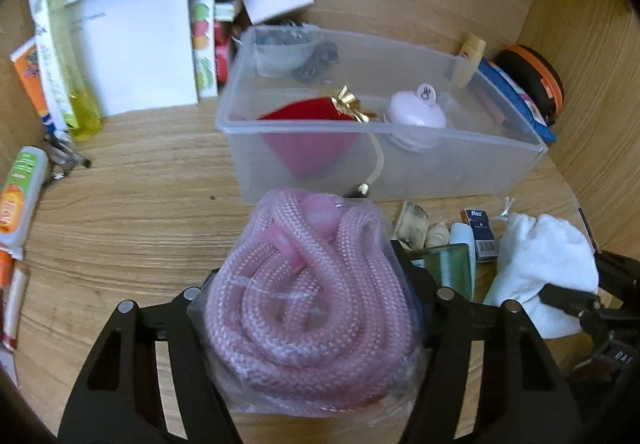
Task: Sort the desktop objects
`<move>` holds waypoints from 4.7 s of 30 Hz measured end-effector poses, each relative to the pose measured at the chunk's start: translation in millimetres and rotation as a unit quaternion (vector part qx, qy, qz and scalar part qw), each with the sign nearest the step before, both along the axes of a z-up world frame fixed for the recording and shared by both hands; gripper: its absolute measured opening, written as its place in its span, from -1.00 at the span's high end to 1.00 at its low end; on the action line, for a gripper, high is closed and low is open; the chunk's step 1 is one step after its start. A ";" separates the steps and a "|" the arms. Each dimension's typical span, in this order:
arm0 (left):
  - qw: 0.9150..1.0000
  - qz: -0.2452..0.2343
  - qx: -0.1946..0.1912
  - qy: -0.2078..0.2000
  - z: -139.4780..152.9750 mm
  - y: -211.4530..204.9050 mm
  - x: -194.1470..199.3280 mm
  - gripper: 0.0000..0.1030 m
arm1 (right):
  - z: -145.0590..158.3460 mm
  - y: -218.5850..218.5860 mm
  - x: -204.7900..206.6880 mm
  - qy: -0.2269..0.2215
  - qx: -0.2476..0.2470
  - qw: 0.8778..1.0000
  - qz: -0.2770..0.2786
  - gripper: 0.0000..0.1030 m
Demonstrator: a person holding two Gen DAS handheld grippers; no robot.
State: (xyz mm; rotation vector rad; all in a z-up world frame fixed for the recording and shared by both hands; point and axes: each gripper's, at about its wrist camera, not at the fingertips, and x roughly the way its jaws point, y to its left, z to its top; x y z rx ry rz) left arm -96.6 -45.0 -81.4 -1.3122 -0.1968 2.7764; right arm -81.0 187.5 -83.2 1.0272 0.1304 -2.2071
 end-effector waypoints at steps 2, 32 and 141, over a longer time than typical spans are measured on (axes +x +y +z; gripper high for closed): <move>1.000 0.003 0.001 0.009 6.0 -1.5 4.7 -0.26 | 4.9 1.0 0.7 0.006 -0.003 1.000 -0.001 0.48; 0.991 0.062 0.042 0.112 73.5 -19.8 23.4 -0.26 | 70.8 21.5 -53.3 0.046 -0.087 0.992 -0.076 0.48; 0.996 0.067 -0.007 0.051 46.0 -34.5 28.1 -0.86 | 56.4 -16.3 -38.4 0.067 -0.004 0.995 -0.078 -0.89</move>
